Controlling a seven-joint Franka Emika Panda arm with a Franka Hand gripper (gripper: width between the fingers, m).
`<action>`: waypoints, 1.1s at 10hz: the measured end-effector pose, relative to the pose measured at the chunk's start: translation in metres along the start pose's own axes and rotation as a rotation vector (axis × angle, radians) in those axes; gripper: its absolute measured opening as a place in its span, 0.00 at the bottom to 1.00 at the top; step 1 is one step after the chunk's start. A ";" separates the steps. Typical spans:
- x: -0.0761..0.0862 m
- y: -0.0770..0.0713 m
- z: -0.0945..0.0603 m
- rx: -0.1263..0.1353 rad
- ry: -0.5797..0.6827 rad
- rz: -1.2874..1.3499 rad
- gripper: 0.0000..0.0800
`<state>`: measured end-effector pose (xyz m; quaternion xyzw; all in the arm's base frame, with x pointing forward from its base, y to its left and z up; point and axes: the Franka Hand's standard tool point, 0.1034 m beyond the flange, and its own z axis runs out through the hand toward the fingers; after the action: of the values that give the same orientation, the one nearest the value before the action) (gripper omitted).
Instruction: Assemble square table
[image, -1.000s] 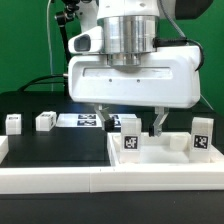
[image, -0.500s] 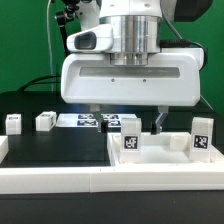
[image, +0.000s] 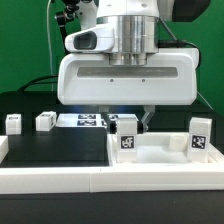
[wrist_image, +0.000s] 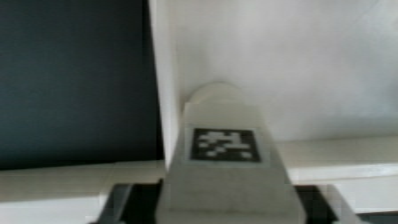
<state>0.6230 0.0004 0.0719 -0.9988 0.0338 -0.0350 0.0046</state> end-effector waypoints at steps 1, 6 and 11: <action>0.000 0.000 0.000 0.000 0.000 0.034 0.36; 0.000 0.001 0.000 0.012 0.001 0.380 0.36; -0.001 -0.005 0.001 0.040 0.004 0.983 0.36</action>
Offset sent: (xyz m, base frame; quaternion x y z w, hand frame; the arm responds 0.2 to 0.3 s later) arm 0.0000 0.0000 0.0000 0.0000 0.0000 0.1938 0.9810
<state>0.6229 0.0059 0.0712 -0.8642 0.5006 -0.0311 0.0396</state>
